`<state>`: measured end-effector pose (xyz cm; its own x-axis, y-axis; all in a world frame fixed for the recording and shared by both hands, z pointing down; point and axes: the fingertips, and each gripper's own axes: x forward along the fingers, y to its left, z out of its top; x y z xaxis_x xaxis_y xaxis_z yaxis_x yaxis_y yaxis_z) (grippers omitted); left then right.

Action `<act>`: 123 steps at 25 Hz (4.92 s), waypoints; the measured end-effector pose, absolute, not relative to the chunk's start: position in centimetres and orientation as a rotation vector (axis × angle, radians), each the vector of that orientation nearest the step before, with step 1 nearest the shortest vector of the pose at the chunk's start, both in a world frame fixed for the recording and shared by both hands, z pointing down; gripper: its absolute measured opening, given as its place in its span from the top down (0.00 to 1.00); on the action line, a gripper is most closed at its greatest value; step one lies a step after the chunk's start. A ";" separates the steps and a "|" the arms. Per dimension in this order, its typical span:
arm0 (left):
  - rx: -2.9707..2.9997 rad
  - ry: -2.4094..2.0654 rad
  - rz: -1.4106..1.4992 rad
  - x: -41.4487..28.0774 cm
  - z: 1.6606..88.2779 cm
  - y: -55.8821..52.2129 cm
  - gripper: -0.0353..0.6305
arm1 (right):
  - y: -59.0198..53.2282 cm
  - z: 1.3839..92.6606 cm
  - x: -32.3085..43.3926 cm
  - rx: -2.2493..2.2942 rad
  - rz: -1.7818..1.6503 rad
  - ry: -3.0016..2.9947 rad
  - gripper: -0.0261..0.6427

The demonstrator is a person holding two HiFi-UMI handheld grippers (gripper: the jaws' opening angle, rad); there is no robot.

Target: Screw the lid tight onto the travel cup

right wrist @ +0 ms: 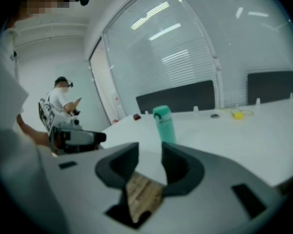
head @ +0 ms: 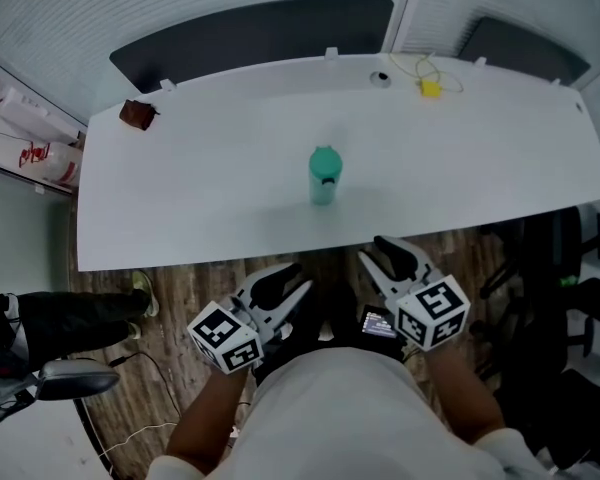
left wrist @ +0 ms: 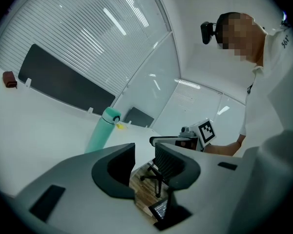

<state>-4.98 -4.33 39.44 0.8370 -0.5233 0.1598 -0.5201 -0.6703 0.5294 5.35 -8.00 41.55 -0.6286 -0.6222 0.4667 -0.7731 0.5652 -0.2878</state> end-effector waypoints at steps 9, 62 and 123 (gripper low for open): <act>2.438 -0.754 0.016 -4.3 39.6 -5.8 0.74 | -9.9 40.9 5.3 1.141 0.665 -2.504 0.75; 2.664 -0.886 0.468 1.0 48.8 -23.0 0.46 | -22.4 42.9 -1.8 1.001 0.360 -2.480 0.50; 2.691 -0.996 0.599 1.1 49.0 -22.2 0.46 | -20.6 42.7 -2.6 0.917 0.202 -2.555 0.50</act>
<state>1.10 -22.19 49.04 0.6891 -0.5740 0.4424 -0.6595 -0.7497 0.0545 -2.60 -20.64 42.66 -0.6959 -0.5749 0.4305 -0.6354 0.7721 0.0039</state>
